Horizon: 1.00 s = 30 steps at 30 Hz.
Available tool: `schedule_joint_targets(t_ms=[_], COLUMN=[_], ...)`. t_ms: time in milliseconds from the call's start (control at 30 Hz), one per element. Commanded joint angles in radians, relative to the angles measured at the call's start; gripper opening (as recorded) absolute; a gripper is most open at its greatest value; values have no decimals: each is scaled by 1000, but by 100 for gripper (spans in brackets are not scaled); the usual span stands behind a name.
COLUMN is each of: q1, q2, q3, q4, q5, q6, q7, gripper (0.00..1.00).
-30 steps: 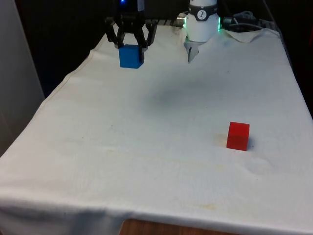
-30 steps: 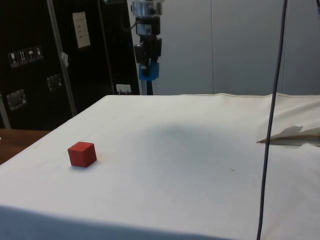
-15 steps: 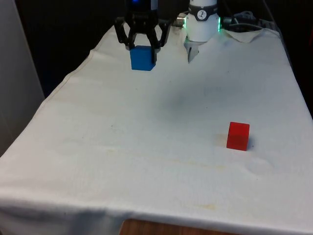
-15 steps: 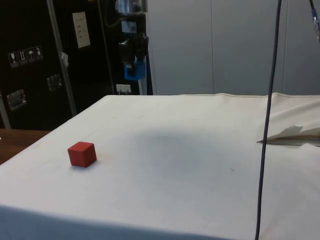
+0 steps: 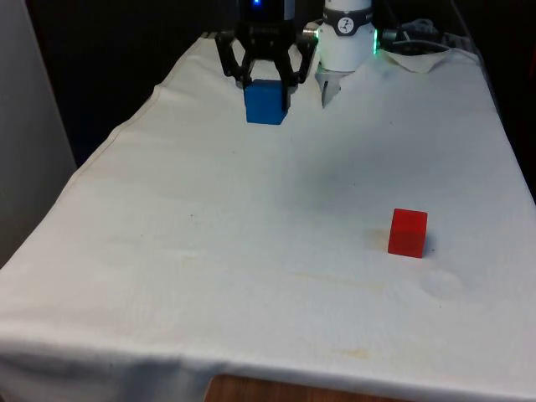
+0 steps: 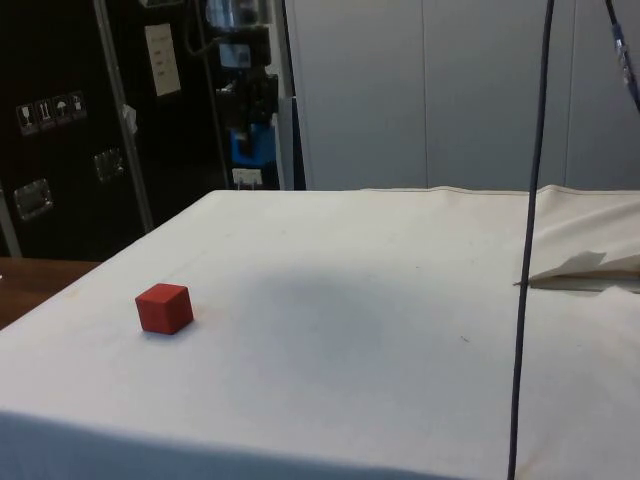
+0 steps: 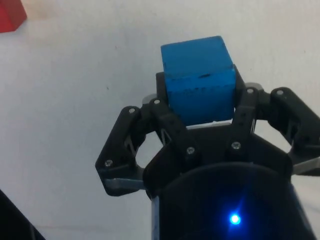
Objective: Stack the two cubes.
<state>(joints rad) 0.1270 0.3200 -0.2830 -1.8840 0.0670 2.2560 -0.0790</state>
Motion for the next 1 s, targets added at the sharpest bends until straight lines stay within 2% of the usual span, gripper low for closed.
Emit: schedule_joint_targets(t_ms=[0, 133, 167, 200, 367, 400, 433, 467, 667, 700, 733, 967], q1=[7, 11, 3, 11, 13, 7, 14, 15, 16, 11, 17, 22], q2=[7, 16, 10, 18, 33, 25, 37, 41, 72, 67, 76, 114], q3=[0, 18, 20, 22, 45, 47, 49, 53, 76, 78, 79, 102], q4=[15, 41, 30, 46, 78, 66, 84, 91, 135, 127, 141, 197], q5=[-17, -42, -31, -47, -71, -63, -73, -76, -79, -75, -79, -79], q6=[-22, -49, -33, -55, -79, -63, -81, -84, -88, -76, -89, -92], q7=[20, 51, 37, 58, 92, 81, 98, 103, 128, 119, 131, 159], gripper=[3, 3, 3, 3, 3, 3, 3, 3, 3, 3, 3, 3])
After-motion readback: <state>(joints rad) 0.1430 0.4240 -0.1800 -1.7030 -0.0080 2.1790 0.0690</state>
